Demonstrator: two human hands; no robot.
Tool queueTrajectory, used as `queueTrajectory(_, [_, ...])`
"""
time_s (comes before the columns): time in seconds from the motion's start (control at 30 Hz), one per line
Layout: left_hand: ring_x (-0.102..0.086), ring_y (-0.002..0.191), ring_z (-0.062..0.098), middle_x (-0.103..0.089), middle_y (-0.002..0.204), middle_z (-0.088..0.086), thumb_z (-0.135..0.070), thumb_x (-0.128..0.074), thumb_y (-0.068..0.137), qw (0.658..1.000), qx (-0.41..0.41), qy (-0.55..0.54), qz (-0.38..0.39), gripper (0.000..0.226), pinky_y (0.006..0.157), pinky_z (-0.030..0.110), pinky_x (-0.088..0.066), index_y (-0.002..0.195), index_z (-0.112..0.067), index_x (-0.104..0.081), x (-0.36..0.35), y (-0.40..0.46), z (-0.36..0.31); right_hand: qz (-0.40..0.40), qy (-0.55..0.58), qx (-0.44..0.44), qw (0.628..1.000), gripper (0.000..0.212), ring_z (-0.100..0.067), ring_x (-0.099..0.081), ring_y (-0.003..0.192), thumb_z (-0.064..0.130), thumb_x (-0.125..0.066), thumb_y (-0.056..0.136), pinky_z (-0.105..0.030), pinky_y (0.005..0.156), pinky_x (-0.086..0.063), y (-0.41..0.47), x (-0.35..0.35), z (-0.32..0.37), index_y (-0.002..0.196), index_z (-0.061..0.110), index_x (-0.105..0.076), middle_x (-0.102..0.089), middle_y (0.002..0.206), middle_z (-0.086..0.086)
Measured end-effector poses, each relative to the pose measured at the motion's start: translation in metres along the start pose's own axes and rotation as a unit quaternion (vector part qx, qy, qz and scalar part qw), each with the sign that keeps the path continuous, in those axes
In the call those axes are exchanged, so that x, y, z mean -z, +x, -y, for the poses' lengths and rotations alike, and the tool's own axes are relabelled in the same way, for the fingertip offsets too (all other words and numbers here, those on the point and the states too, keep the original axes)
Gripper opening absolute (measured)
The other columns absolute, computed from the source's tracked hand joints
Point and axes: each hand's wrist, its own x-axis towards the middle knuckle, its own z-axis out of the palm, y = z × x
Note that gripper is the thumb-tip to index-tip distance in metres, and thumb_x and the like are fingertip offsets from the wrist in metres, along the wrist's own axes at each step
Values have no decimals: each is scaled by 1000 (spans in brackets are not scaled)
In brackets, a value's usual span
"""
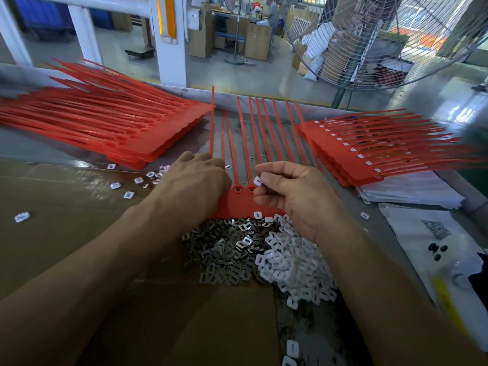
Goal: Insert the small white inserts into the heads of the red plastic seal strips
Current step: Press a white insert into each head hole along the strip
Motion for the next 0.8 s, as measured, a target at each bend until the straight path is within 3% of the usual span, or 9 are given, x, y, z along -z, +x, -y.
queueTrajectory(0.17, [-45, 116, 13, -58, 121, -15, -17, -56, 88, 997, 42, -68, -17, 32, 96, 32, -33, 109, -34, -72, -7, 0, 3, 3, -3, -4, 1000, 14, -21, -75, 75, -5, -66, 95, -26, 67, -61, -3, 1, 2, 99, 3, -76, -75, 76, -10])
queueTrajectory(0.27, [-49, 113, 14, -61, 115, -14, -18, -54, 91, 991, 57, -89, -77, 27, 96, 34, -34, 102, -34, -73, -13, -1, 2, -5, -5, 0, 1000, 14, -19, -73, 70, -5, -66, 95, -26, 64, -60, -3, 2, 3, 98, 4, -76, -73, 74, -10])
queueTrajectory(0.37, [-61, 96, 12, -65, 101, -9, -14, -61, 91, 958, 55, -227, -166, 20, 89, 35, -47, 100, -27, -73, -13, -2, -3, -13, -25, -1, 1000, 14, -16, -68, 64, -4, -67, 95, -24, 58, -57, -2, 2, 2, 97, 6, -77, -71, 71, -8])
queueTrajectory(0.47, [-62, 81, 7, -65, 92, -12, -14, -73, 87, 927, -2, -324, -188, 21, 78, 28, -50, 106, -21, -71, -10, -2, -12, -12, -42, 0, 999, 13, -15, -65, 61, -2, -68, 94, -23, 53, -53, 0, 0, 1, 96, 8, -77, -70, 70, -8])
queueTrajectory(0.8, [-57, 85, 5, -64, 92, -15, -28, -76, 87, 934, -33, -289, -207, 12, 89, 39, -42, 98, -28, -72, -12, -2, -17, -2, -64, -17, 998, 12, -19, -62, 63, 4, -73, 93, -22, 50, -49, 0, 1, 1, 102, 10, -76, -72, 74, -8])
